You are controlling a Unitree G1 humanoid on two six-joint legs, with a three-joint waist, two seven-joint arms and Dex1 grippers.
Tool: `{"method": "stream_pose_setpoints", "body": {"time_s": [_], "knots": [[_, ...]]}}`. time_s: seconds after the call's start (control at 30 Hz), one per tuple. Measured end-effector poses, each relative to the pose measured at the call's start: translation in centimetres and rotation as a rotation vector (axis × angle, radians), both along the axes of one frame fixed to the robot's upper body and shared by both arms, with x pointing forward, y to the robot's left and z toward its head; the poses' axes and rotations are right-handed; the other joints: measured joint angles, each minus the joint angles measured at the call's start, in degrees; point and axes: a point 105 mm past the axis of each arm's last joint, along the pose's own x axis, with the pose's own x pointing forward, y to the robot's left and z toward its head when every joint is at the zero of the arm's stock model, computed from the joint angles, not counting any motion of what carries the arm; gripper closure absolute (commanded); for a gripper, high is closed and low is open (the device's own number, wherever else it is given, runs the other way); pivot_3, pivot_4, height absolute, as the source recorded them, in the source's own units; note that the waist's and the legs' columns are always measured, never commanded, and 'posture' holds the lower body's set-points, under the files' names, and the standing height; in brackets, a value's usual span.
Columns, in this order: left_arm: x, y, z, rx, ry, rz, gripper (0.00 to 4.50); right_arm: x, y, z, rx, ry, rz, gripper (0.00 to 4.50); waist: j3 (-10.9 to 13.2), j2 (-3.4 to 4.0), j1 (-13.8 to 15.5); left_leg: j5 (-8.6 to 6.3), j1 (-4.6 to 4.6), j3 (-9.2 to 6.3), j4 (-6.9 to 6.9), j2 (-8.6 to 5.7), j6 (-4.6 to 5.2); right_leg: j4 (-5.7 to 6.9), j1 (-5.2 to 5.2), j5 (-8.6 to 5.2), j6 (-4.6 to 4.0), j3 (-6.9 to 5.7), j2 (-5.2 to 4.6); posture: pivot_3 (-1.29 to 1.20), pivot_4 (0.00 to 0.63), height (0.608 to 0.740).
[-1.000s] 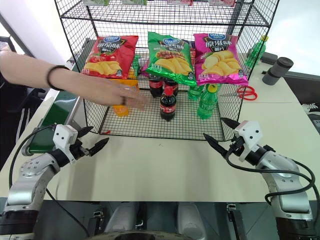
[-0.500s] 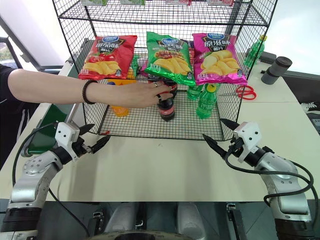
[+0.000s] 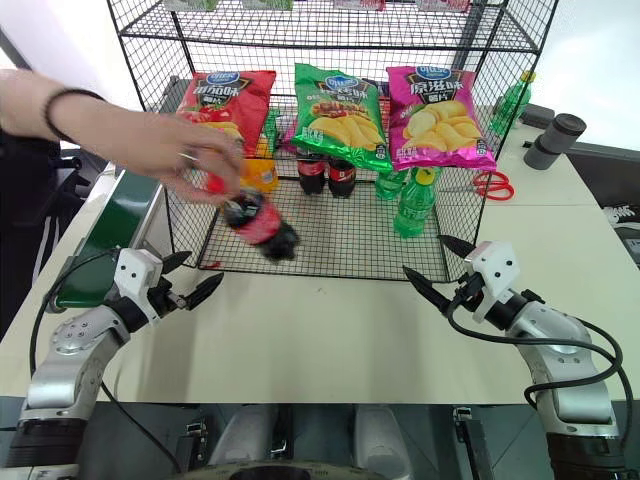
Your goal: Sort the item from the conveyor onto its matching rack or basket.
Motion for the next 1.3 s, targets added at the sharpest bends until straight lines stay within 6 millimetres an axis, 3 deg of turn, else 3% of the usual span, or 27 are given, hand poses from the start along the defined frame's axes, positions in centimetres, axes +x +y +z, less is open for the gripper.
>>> {"method": "stream_pose_setpoints", "body": {"time_s": [0.6,0.97,1.03,1.3], "knots": [[0.2,-0.4,0.0,-0.016,0.003,0.003,0.0,0.6,0.8,0.0,0.018,-0.014,-0.007,0.06,0.0,0.0,-0.03,0.0,-0.01,0.0,0.0,0.0,0.0,0.0,0.0,0.0,0.0,0.0,0.01,0.0,0.15,0.74],[-0.7,1.2,1.3,-0.092,-0.043,0.128,0.0,2.5,2.7,0.2,0.091,0.025,0.031,0.06,-0.01,-0.01,-0.26,0.0,0.0,-0.02,0.0,0.02,0.0,0.02,-0.01,0.0,0.0,0.0,-0.02,0.0,0.15,0.74],[-0.8,2.0,2.1,-0.12,-0.07,0.173,0.0,3.1,3.1,0.1,0.087,0.022,0.042,0.06,-0.01,-0.01,-0.25,0.0,0.01,-0.03,0.0,0.02,0.0,0.05,-0.03,0.0,0.0,0.0,-0.01,0.0,0.15,0.74],[-2.0,8.0,3.8,-0.179,-0.15,0.468,0.0,4.7,3.6,-0.3,0.088,0.021,0.074,0.06,-0.01,-0.02,-0.11,0.0,-0.03,0.0,0.0,-0.01,0.0,-0.01,-0.03,0.0,0.0,-0.01,-0.04,0.0,0.15,0.74]]}}
